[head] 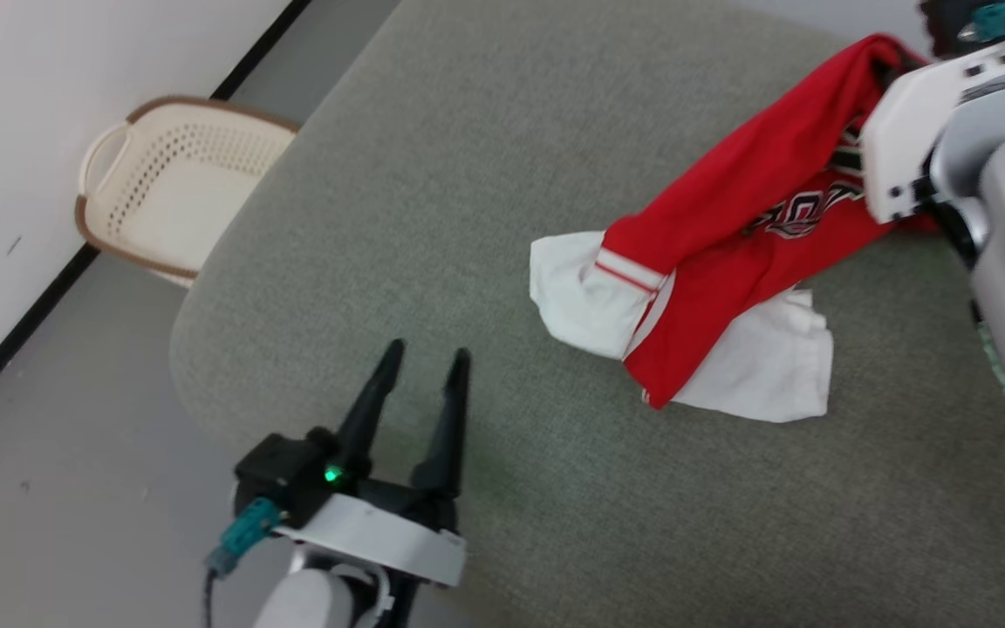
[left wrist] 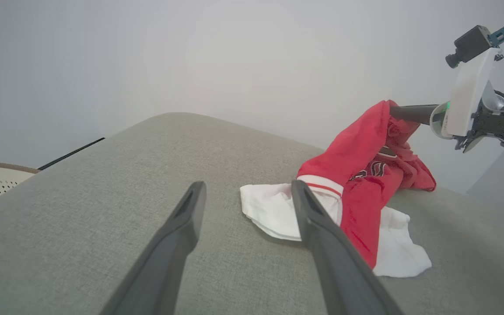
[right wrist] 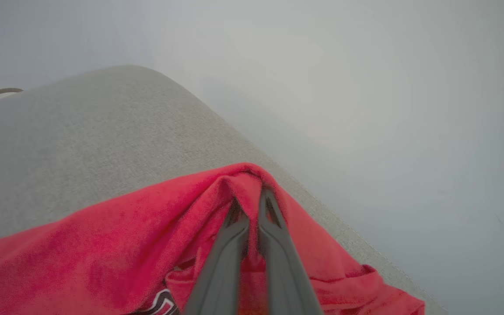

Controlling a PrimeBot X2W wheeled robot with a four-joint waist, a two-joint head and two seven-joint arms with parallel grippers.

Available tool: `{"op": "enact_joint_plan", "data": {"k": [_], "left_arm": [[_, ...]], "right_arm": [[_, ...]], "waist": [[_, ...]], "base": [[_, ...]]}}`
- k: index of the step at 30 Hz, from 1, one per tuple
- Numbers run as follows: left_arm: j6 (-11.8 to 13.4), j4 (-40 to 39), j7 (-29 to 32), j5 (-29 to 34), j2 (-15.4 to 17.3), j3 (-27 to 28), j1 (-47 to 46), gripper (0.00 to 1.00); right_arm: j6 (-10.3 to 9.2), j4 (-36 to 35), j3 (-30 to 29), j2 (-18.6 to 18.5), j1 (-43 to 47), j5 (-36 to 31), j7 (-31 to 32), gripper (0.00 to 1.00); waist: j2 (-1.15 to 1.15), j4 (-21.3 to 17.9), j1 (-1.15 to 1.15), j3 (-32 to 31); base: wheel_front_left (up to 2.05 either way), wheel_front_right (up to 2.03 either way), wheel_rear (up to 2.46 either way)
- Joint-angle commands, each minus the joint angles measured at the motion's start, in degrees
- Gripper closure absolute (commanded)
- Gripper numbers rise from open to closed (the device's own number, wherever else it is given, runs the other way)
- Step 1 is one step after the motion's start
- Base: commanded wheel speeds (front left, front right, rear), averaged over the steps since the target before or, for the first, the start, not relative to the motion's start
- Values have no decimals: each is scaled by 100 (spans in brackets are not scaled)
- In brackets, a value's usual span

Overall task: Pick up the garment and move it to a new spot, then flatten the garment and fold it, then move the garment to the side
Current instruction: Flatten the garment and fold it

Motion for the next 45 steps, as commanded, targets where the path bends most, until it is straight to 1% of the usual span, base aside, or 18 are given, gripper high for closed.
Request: {"op": "enact_joint_plan", "data": {"k": [1,5,8,9,11,12,13,16,20,23,27,33,36,41,43,45], "left_arm": [[26,-58,0,-52,-18,-87,-84,0],[196,-173,0,-180,-18,-464,-203,0],[339,-241,0,-244,-16,-752,-277,0],[385,-258,0,-254,-16,-826,-296,0],[465,-273,0,-279,-14,-965,-325,0],[499,-274,0,-278,-14,-1014,-343,0],[529,-268,0,-283,-14,-1053,-362,0],[562,-227,0,-268,-14,-1117,-391,0],[506,-138,0,-219,-14,-1125,-443,0],[460,-55,0,-187,-14,-1120,-498,0],[379,102,0,-126,-13,-1123,-564,0],[258,397,0,-5,-11,-1119,-649,0],[205,531,0,96,-10,-1000,-667,0],[137,596,0,288,-13,-762,-603,0],[115,589,0,327,-11,-667,-575,0],[104,589,0,382,-11,-576,-537,0]], "right_arm": [[-6,79,13,-83,-110,-65,-124,100],[-6,337,5,-223,-268,-72,-371,100],[-6,484,9,-313,-308,-11,-371,100],[-6,505,20,-329,-312,24,-375,91],[-6,551,83,-387,-326,5,-393,64],[-6,568,117,-407,-330,3,-415,5],[-6,591,148,-412,-321,19,-371,0],[-6,629,160,-413,-316,105,-333,0],[-6,659,148,-408,-347,241,-337,0],[-6,652,142,-393,-408,372,-519,0],[-6,582,290,-353,-414,506,-770,0],[-6,222,590,-333,-93,973,-1452,0],[-6,-157,889,-273,95,1167,-1741,0],[-6,-960,1278,-404,609,1465,-1925,0],[-6,-1660,1258,-523,789,1413,-1937,0],[-6,-2294,1054,-619,1231,1391,-1937,0]], "waist": [[0,96,0,245],[0,122,0,418],[0,139,0,503],[0,144,0,519],[0,149,0,532],[0,150,0,531],[0,151,0,522],[0,146,0,460],[0,118,0,310],[0,87,0,175],[0,23,0,-45],[0,-139,0,-471],[0,-379,0,-633],[0,-829,0,-802],[0,-1004,0,-848],[0,-1172,0,-887]], "base": [[-21,-21,-21],[-21,-21,-21],[-17,-17,-17],[-13,-13,-13],[-9,-9,-9],[-4,-4,-4],[-1,-1,-1],[0,0,0],[0,0,0],[0,0,0],[0,0,0],[0,0,0],[0,0,0],[0,0,0],[0,0,0],[0,0,0]]}}
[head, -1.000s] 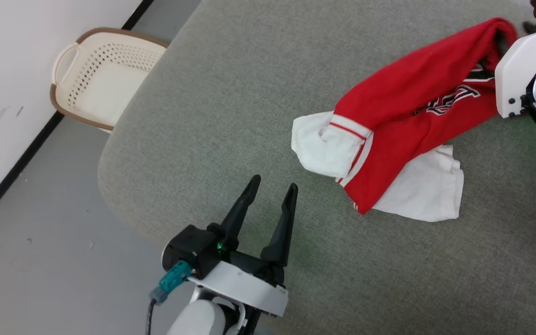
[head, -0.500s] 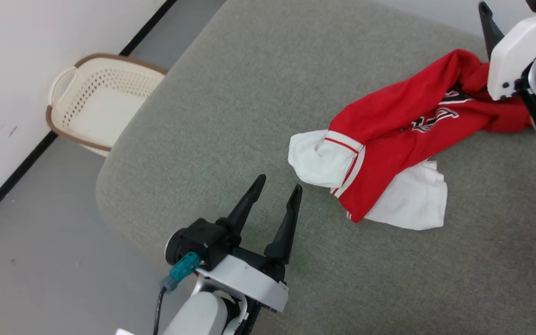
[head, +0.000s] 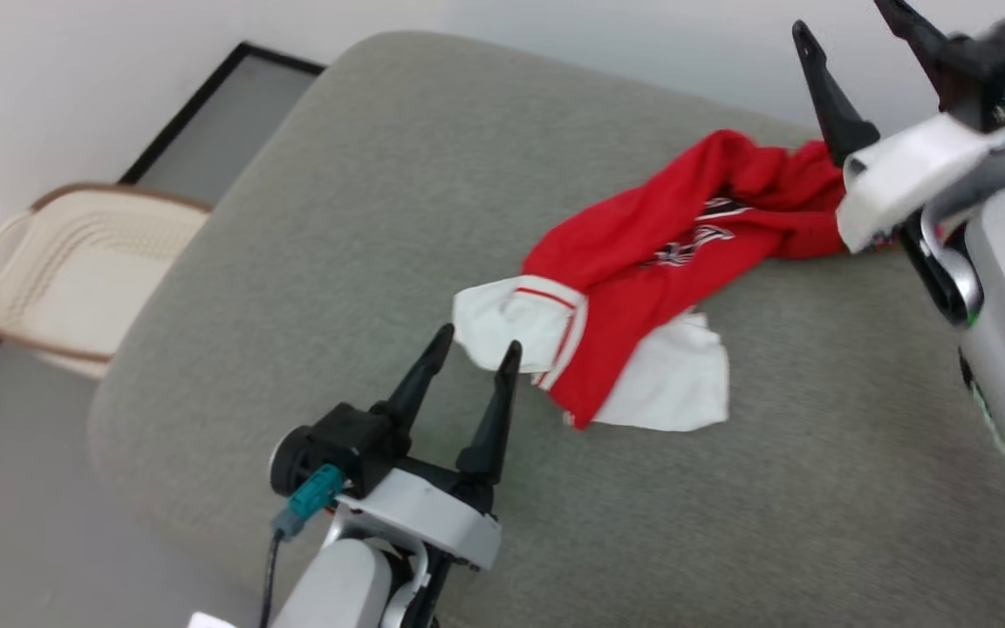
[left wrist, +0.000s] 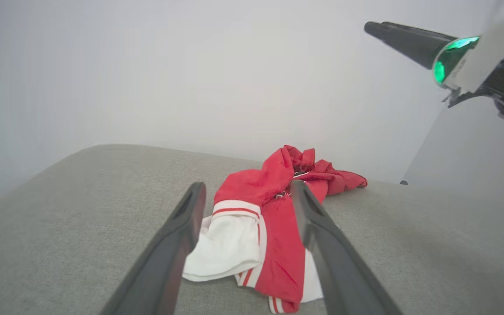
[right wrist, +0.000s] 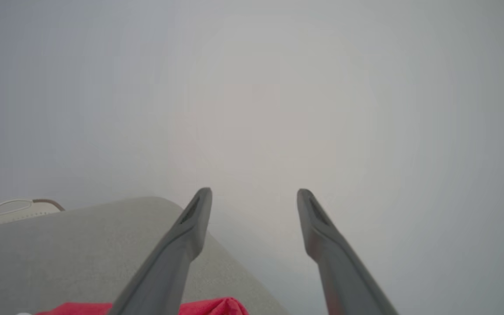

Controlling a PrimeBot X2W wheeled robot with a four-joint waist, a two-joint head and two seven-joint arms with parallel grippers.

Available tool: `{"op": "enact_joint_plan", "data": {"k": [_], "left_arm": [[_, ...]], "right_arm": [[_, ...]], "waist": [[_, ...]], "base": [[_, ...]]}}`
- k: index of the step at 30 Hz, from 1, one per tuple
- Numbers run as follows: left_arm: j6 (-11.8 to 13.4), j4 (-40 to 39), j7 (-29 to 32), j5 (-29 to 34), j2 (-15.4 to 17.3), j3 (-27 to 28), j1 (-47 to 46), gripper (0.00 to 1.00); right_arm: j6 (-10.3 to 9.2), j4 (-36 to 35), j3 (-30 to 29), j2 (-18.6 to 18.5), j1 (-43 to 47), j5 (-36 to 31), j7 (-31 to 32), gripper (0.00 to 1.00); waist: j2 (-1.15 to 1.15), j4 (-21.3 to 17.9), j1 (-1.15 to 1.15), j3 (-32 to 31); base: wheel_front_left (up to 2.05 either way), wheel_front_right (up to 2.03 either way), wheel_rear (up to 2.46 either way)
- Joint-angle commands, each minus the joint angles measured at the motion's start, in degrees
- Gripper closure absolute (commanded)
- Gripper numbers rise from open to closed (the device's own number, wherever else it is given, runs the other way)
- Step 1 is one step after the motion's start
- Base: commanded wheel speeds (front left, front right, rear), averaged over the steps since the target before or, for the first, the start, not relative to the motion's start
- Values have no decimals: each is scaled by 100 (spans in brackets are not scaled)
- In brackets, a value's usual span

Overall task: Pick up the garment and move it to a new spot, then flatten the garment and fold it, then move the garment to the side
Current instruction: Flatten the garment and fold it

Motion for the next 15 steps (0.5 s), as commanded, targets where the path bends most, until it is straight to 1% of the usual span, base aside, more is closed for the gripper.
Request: {"op": "enact_joint_plan", "data": {"k": [1,3,7,11,15], "left_arm": [[-31,4,0,50,3,93,91,0],[-43,0,0,106,2,165,112,0],[-69,1,0,200,2,321,185,0],[-93,26,0,303,2,431,237,0],[-114,11,0,392,12,542,350,0]], "right_arm": [[-6,-543,-214,-34,457,-83,-14,0],[-6,-1119,-469,-77,952,-202,-16,0],[-6,-2097,-920,-18,1813,-507,-17,0],[-6,-2697,-1317,119,2548,-718,-17,0],[-6,-3047,-1686,326,3182,-864,-18,0]], "waist": [[0,-518,0,-233],[0,-663,0,-278],[0,-954,0,-366],[0,-1194,0,-448],[0,-1431,0,-559]], "base": [[0,0,0],[0,0,0],[0,0,0],[0,0,0],[0,0,0]]}}
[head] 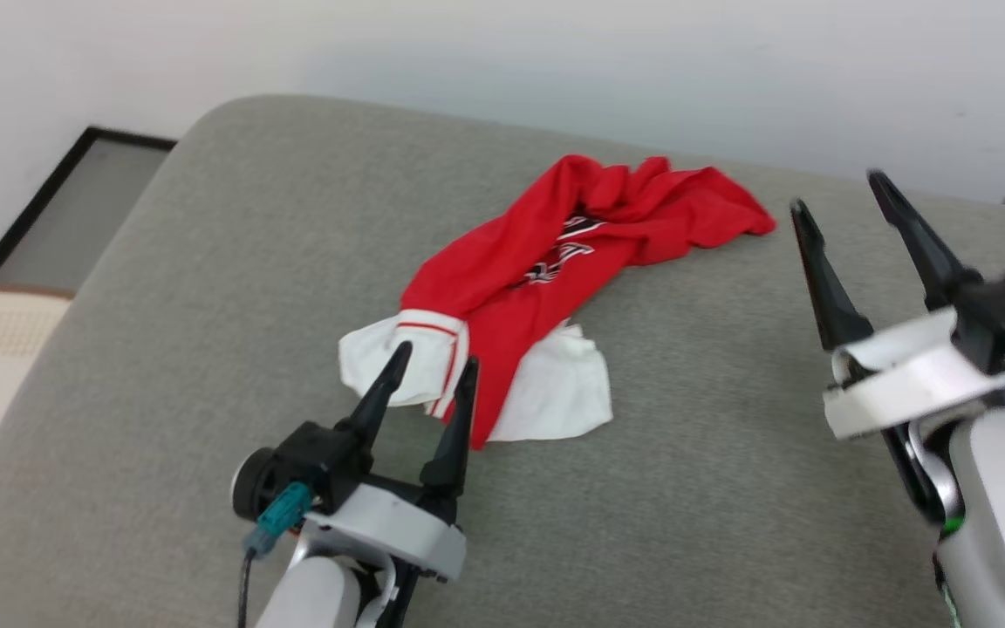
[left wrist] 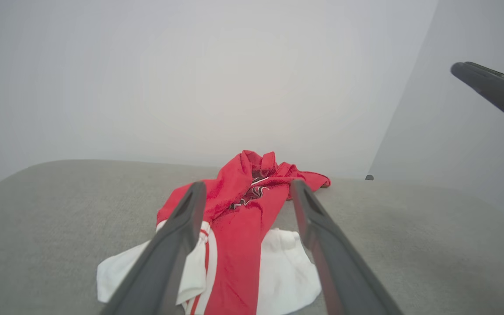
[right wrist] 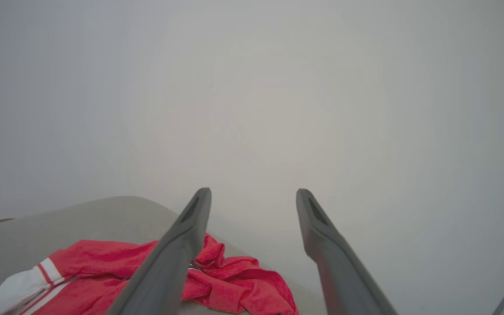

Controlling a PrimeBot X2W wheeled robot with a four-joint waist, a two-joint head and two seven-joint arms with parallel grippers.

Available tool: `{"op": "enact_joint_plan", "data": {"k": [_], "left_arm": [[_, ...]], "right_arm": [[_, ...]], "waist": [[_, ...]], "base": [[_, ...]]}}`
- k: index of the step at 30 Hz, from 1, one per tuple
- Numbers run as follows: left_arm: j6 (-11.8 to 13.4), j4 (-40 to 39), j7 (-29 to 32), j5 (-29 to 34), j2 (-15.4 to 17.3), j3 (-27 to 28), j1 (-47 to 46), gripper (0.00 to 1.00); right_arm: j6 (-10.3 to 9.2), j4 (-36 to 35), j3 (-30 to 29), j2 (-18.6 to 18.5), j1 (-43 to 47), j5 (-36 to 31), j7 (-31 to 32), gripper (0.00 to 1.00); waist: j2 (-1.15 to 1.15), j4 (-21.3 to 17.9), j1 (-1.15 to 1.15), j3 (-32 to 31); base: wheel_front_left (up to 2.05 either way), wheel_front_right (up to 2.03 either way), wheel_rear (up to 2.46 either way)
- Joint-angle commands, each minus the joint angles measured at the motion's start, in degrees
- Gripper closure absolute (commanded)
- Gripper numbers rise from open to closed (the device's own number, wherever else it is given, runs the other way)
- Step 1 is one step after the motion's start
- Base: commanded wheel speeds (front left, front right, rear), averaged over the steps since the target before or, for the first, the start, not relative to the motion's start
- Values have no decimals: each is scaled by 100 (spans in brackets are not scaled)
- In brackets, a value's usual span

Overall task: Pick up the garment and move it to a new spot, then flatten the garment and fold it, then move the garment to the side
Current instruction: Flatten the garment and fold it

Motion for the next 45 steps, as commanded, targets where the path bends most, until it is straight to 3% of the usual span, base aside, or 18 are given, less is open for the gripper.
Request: {"op": "enact_joint_plan", "data": {"k": [1,17,36,45], "left_arm": [[-26,-12,0,42,12,71,135,0],[-42,-439,0,276,32,778,851,0],[-43,-427,0,307,146,941,853,0],[-43,-82,0,347,620,757,540,0]], "right_arm": [[-6,-142,-238,138,315,-56,-5,0],[-6,-800,-1050,1008,2105,-272,-5,0],[-6,-822,-1197,1253,2173,-433,-6,0],[-6,-774,-1392,1270,2209,-407,-6,0]], "waist": [[0,-352,0,-230],[0,-1188,0,-631],[0,-1818,0,-550],[0,-1915,0,-455]], "base": [[0,0,0],[0,0,0],[0,0,0],[0,0,0]]}}
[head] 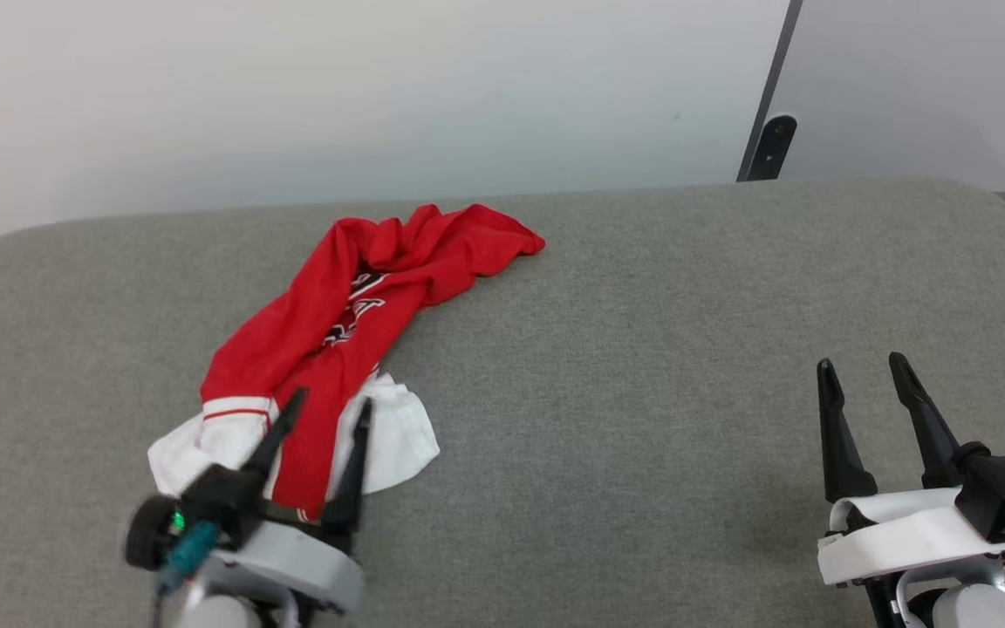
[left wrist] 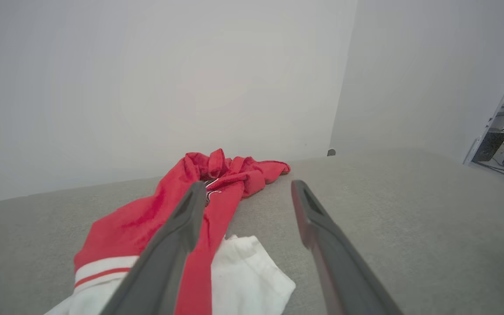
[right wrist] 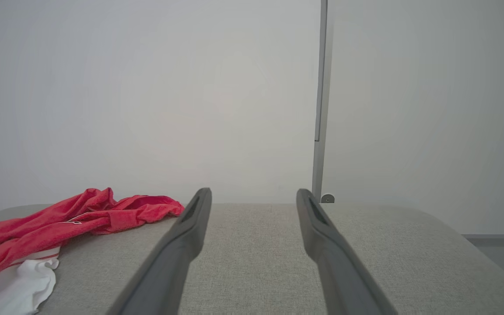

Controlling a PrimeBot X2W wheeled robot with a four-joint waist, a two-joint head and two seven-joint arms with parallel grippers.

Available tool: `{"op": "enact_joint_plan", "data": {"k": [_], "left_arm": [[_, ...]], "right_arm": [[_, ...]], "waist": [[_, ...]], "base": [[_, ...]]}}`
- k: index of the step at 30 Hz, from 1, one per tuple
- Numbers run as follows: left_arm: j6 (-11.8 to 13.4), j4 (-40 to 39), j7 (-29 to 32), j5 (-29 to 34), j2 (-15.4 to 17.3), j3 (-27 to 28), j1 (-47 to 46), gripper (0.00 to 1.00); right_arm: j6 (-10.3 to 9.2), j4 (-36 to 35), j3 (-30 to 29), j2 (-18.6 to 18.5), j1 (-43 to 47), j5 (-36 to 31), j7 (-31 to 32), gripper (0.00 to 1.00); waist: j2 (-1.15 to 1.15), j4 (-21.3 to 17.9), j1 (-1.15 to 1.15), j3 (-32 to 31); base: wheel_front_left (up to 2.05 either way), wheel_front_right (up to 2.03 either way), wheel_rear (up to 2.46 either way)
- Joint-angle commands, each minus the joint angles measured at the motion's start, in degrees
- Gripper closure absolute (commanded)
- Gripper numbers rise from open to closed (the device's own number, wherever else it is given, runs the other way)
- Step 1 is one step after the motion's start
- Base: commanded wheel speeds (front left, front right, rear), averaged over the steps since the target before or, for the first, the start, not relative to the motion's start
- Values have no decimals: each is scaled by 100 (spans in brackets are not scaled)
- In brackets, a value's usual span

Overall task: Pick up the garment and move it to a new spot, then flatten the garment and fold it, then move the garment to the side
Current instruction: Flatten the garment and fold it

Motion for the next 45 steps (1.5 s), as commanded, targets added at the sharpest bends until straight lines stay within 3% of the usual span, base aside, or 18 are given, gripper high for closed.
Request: {"op": "enact_joint_plan", "data": {"k": [1,8,15,19,28,38,39,41,43,44,45], "left_arm": [[-2,123,0,5,165,-7,-137,0],[-2,621,382,-368,947,-225,-773,0],[-2,1054,1469,-1346,1666,-548,-1312,0],[-3,1317,2330,-2027,1909,-688,-1586,0],[118,1998,3981,-2531,2177,-838,-2063,0],[346,2184,5219,-2591,2125,-1125,-2413,0],[380,2182,5333,-2582,2133,-1155,-2429,17],[455,2168,5517,-2550,2160,-1198,-2460,32],[505,2174,5713,-2597,2152,-1216,-2478,71],[528,2166,5785,-2614,2153,-1222,-2479,97],[567,2168,5833,-2641,2145,-1210,-2473,100]], "right_arm": [[-6,21,-42,16,-3,25,-5,0],[-6,61,-57,23,1,107,-6,0],[-6,97,-44,24,-50,153,-6,0],[-6,59,-77,-20,-70,173,-6,0],[-6,2,-165,-96,-65,185,-6,0],[-6,25,-177,-127,-111,210,-6,0],[-6,28,-176,-128,-123,207,-6,0],[-6,41,-175,-127,-135,218,-6,0],[-6,57,-170,-128,-146,227,-6,0],[-6,60,-176,-126,-158,231,-6,0],[-6,60,-179,-122,-170,241,-5,0]], "waist": [[0,-18,0,37],[0,-73,0,151],[0,-113,0,271],[0,-94,0,365],[0,-39,0,507],[0,-19,0,621],[0,-20,0,634],[0,-23,0,656],[0,-26,0,672],[0,-30,0,679],[0,-35,0,689]], "base": [[0,0,0],[0,0,0],[0,0,0],[0,0,0],[0,0,0],[0,0,0],[0,0,0],[0,0,0],[0,0,0],[0,0,0],[0,0,0]]}}
